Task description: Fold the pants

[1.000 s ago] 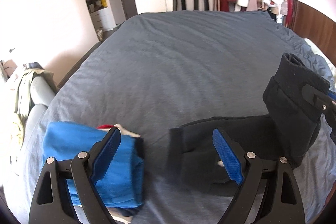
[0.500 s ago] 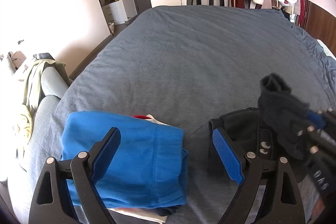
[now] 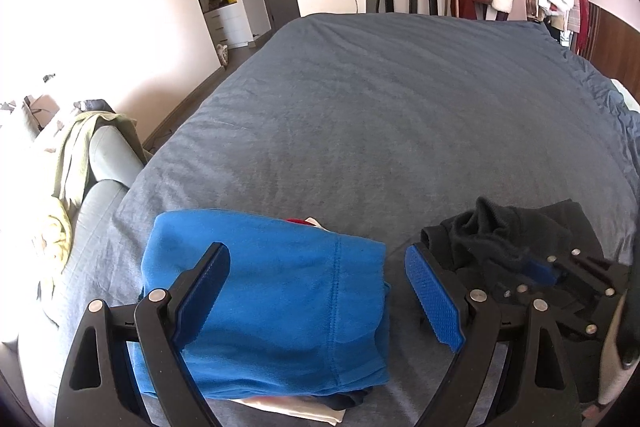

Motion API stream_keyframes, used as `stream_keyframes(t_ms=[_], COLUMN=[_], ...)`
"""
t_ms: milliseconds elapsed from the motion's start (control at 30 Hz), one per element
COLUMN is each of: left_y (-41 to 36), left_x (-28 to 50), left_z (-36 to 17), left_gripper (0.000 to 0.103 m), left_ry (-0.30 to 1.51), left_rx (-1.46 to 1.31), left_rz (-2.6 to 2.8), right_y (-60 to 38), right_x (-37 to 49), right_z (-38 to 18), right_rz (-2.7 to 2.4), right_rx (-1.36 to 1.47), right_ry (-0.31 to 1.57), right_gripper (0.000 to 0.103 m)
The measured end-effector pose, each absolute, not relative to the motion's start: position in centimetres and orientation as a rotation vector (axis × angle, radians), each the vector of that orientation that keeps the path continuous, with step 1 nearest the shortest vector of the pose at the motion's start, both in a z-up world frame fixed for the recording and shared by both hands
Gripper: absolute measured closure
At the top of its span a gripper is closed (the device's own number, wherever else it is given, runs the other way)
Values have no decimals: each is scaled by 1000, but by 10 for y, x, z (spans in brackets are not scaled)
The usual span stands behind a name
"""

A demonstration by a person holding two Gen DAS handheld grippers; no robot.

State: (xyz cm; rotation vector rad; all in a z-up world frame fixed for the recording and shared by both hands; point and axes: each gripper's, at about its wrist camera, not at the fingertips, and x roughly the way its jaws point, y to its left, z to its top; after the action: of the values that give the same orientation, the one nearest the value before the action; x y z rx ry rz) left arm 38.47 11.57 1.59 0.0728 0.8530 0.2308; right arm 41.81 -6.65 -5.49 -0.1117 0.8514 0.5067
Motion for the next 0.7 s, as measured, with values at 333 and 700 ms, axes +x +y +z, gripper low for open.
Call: stream_keyframes(t_ms=[333,700], left_y=[126,116], left_x=[380,374], left_z=[21,30], left_gripper=[13,13], left_ry=[839,835], left_rx=[63,53], left_rz=[249,86], right_y=[-54,-82], right_x=[423,379], right_z=[-75,-25], right_rz=[565,439], right_rx=[-29,-34], right_ry=[935,801], right_gripper=[54,51])
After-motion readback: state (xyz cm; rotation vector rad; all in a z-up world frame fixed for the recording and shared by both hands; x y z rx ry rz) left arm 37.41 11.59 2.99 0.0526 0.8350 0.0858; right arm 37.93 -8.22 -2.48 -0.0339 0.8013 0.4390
